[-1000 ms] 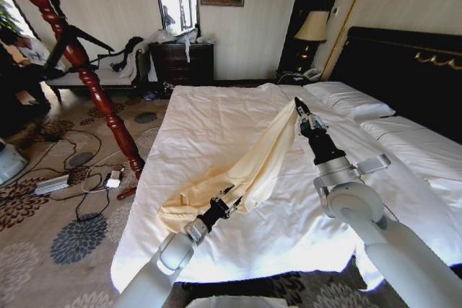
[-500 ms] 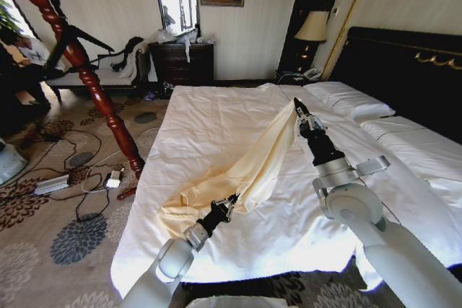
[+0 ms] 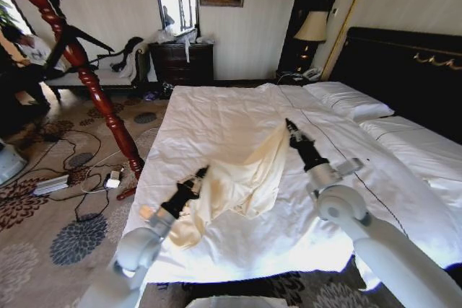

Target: Pick up the clothes from the bed and hang them on the clothes hanger.

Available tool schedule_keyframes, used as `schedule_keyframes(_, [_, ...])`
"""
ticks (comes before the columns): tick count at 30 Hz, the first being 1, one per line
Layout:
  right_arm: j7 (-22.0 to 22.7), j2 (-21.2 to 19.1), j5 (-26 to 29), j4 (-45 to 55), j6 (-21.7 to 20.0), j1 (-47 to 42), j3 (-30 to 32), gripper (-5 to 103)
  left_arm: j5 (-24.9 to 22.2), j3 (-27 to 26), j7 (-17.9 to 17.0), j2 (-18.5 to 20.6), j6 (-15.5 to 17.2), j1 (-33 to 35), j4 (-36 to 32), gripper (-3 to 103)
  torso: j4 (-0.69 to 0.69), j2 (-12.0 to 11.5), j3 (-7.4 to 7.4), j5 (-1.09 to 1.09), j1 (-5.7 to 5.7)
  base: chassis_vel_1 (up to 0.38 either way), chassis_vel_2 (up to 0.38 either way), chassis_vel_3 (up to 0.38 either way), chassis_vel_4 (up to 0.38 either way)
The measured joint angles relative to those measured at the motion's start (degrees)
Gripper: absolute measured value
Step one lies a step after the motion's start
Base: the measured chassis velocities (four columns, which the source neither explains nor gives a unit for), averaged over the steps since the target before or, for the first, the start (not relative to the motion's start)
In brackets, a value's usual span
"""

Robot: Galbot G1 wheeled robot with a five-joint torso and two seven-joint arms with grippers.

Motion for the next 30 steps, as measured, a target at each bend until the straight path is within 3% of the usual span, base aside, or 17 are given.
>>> schedule_keyframes(8, [-3.3,7.2,-4.6,-11.5,1.7,13.6,-18.5,0,0.7,-7.7,-4.5,-0.5,-0.8,2.9,5.9,1,0.01,0.0,0.01,0.0,0.01,0.0,0.0,0.0,0.0])
schedule_keyframes(16, [-3.4,11.9,-6.1,-16.3,2.2,15.4,-23.6,-3,4.7,-11.0,-6.8,-1.3,-0.8,5.1,7.8,1,-0.01,0.0,0.0,0.02,0.0,0.0,0.0,0.0,0.0])
schedule_keyframes(18, [-2.3,12.4,-5.2,-16.1,1.2,15.2,-23.7,2,5.4,-11.3,-7.4,-1.6,-0.6,5.2,8.4,1,-0.01,0.0,0.0,0.01,0.0,0.0,0.0,0.0,0.0])
schedule_keyframes(22, [1.1,11.7,1.4,-12.5,-4.1,13.2,-22.5,19,5.6,-11.0,-7.8,-2.1,-0.2,5.1,8.9,1,0.0,0.0,0.0,0.01,0.01,0.0,0.0,0.0,0.0])
schedule_keyframes(23, [2.1,10.9,5.6,-10.4,-6.3,11.8,-21.1,19,5.7,-10.7,-7.8,-2.2,-0.1,5.0,9.2,1,-0.02,0.0,0.0,0.01,0.0,0.0,0.0,0.0,0.0])
schedule_keyframes(25, [4.0,9.8,12.4,-6.3,-10.0,9.2,-18.7,30,6.0,-10.4,-7.8,-2.3,-0.1,4.8,9.6,1,-0.05,0.0,0.0,0.02,0.0,0.0,0.0,0.0,0.0])
schedule_keyframes(26, [4.0,9.8,12.4,-6.3,-10.0,9.2,-18.7,30,6.0,-10.4,-7.8,-2.3,-0.1,4.8,9.6,1,-0.05,0.0,0.0,0.02,0.0,0.0,0.0,0.0,0.0])
schedule_keyframes(29, [8.5,8.3,21.8,1.1,-14.2,4.3,-14.2,46,6.7,-9.9,-7.8,-2.6,-0.2,4.5,10.4,1,-0.02,0.0,-0.01,0.02,-0.01,0.0,0.0,0.0,0.0])
schedule_keyframes(30, [10.1,8.0,24.2,3.3,-15.0,2.6,-12.5,46,6.9,-9.8,-7.8,-2.7,-0.2,4.5,10.7,1,-0.02,0.0,-0.01,0.02,-0.01,0.0,0.0,0.0,0.0])
